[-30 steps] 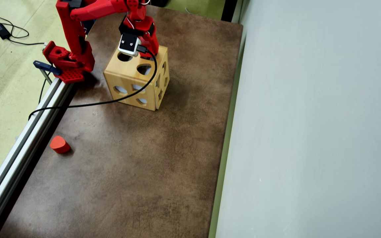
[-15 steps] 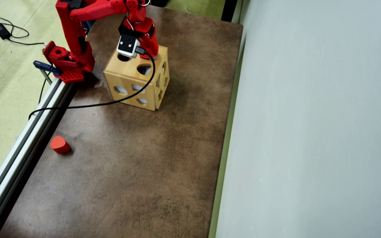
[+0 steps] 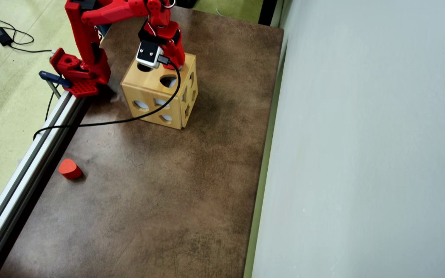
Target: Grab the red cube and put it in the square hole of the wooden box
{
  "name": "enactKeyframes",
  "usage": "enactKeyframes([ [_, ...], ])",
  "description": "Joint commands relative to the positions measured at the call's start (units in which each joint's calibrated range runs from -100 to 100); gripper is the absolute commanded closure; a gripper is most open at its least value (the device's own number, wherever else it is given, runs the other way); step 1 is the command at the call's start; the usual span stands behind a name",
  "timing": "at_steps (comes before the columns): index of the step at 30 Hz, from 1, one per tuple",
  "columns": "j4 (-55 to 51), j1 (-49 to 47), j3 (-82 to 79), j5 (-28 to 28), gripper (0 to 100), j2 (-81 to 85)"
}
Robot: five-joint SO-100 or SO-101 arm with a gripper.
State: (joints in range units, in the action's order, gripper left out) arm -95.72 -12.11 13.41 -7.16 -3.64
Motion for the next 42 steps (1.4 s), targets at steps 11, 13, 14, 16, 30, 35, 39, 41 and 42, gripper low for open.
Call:
enactKeyframes([
  [11,-0.26,-0.52,2.07,0.44,70,1.22],
  [13,-0.26,-0.52,2.07,0.44,70,1.22],
  [14,-0.26,-0.52,2.07,0.44,70,1.22],
  [16,-0.26,-0.52,2.33,0.44,70,1.22],
  [30,0.55,-0.52,2.78,0.44,79,0.46],
  [35,0.63,-0.52,2.78,0.44,89,0.37],
  [39,0.63,-0.52,2.78,0.44,92,0.37],
  [41,0.63,-0.52,2.87,0.44,92,0.37],
  [42,0.63,-0.52,2.87,0.49,92,0.29],
])
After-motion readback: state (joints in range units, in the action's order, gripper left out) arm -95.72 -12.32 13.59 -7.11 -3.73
